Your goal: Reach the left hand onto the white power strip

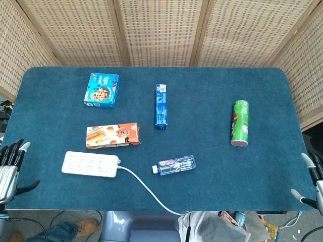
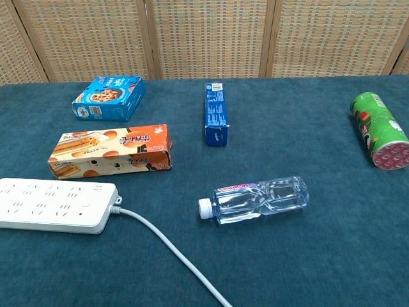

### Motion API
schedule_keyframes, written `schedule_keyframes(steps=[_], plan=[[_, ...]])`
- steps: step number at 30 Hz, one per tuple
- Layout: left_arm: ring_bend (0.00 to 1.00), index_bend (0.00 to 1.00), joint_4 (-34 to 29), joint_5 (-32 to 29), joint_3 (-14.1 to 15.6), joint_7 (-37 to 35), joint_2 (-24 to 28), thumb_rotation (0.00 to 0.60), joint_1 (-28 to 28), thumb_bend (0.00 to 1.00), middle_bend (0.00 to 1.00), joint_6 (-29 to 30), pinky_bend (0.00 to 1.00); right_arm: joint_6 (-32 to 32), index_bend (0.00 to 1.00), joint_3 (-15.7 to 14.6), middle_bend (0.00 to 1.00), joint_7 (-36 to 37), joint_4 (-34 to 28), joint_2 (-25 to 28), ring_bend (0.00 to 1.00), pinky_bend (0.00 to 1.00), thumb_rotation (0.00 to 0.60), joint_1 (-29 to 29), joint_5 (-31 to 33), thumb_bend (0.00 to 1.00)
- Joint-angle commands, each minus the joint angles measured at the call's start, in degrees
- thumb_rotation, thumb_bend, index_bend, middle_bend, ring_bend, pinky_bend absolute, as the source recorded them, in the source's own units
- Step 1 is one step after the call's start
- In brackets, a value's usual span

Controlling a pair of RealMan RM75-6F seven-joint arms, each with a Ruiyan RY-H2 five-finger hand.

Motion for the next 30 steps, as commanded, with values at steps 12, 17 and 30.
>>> schedule_keyframes(steps=[12, 17, 30], plan=[[0.00, 0.00, 0.1, 0.9, 0.9, -0.4, 0.5, 0.600, -0.8, 0.00, 0.00, -2.0, 0.00, 0.2, 0.00, 0.0, 0.00, 0.4, -0.4, 0.3, 0.00, 0.00, 0.600, -0.1, 0.0, 0.00], [0.70, 0.00, 0.1, 1.1, 0.5, -1.3, -1.5, 0.600, -2.4, 0.00, 0.86, -4.1, 0.54, 0.0, 0.00, 0.0, 0.00, 1.1, -0.9, 0.6, 0.00, 0.00, 0.600, 0.0, 0.0, 0.00], [1.00, 0.20, 1.6, -8.9, 0.0, 3.5, -12.9, 0.600, -12.7, 1.00, 1.00, -24.1, 1.00, -1.4, 0.00, -0.9, 0.00, 2.8, -2.7, 1.5, 0.00, 0.00, 0.600, 0.9, -1.4, 0.00]])
